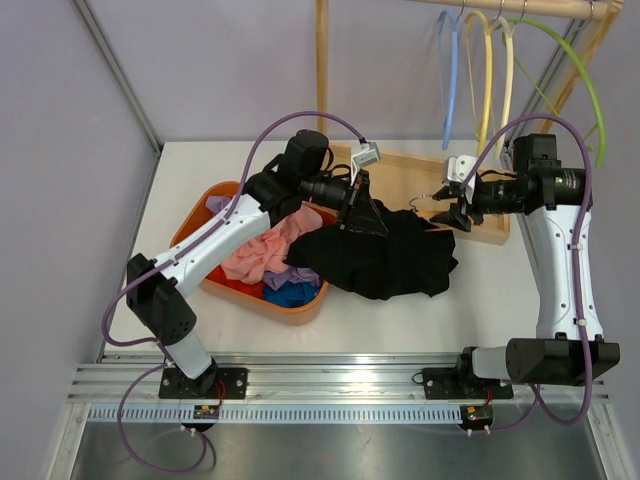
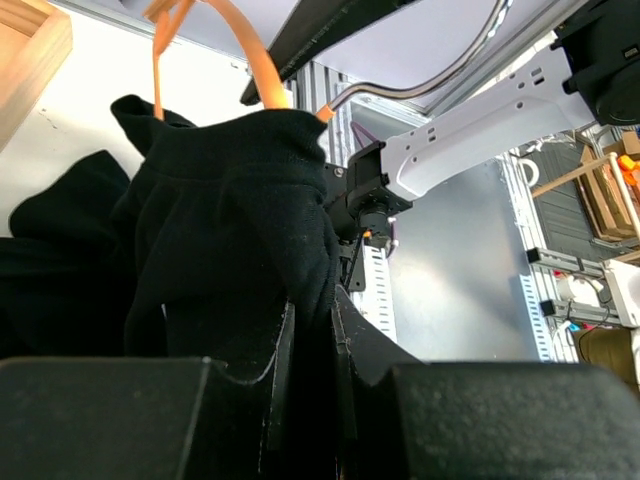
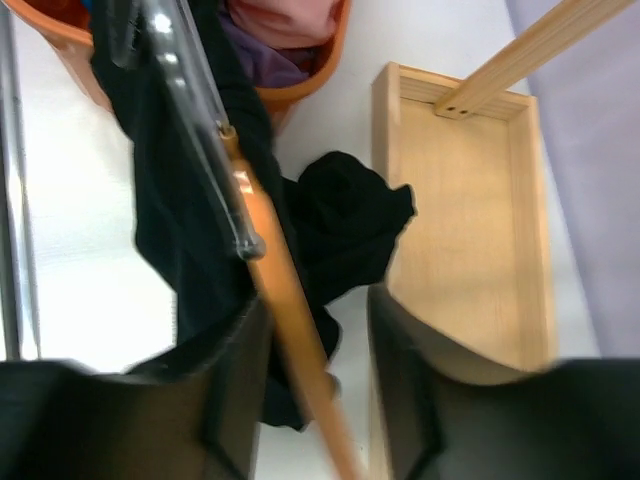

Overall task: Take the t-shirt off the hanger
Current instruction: Remove the tshirt from the hanger

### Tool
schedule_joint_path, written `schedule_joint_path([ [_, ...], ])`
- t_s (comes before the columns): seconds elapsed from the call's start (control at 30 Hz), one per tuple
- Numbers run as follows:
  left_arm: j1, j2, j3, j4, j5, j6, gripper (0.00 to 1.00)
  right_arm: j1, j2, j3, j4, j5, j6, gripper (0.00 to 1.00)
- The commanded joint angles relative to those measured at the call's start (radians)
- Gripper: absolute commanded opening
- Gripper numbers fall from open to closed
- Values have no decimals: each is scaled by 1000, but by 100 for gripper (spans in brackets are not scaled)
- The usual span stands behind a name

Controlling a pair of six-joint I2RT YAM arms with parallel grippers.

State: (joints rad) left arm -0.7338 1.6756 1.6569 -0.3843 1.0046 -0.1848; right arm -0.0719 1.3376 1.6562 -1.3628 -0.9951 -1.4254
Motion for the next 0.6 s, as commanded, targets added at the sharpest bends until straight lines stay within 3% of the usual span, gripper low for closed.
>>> schedule_joint_path([
  [0.0,-1,-50,41,110,78,-7,0,30,23,31,-277,13,3,45],
  [0.1,5,-51,47,145,77,-15,0,43,9,2,-277,6,10,27],
  [0.23,11,-53,24,257,86,-64,0,50,-12,-33,-277,-13,17,27],
  [0.5,20,-16,49,370,150,-127,0,52,-29,-55,-277,-39,37,43],
  [0.53,20,-16,52,374,154,-130,0,53,-31,-55,-277,-39,36,42],
  [0.57,24,-16,53,374,151,-130,0,54,-32,-55,-277,-40,36,30],
])
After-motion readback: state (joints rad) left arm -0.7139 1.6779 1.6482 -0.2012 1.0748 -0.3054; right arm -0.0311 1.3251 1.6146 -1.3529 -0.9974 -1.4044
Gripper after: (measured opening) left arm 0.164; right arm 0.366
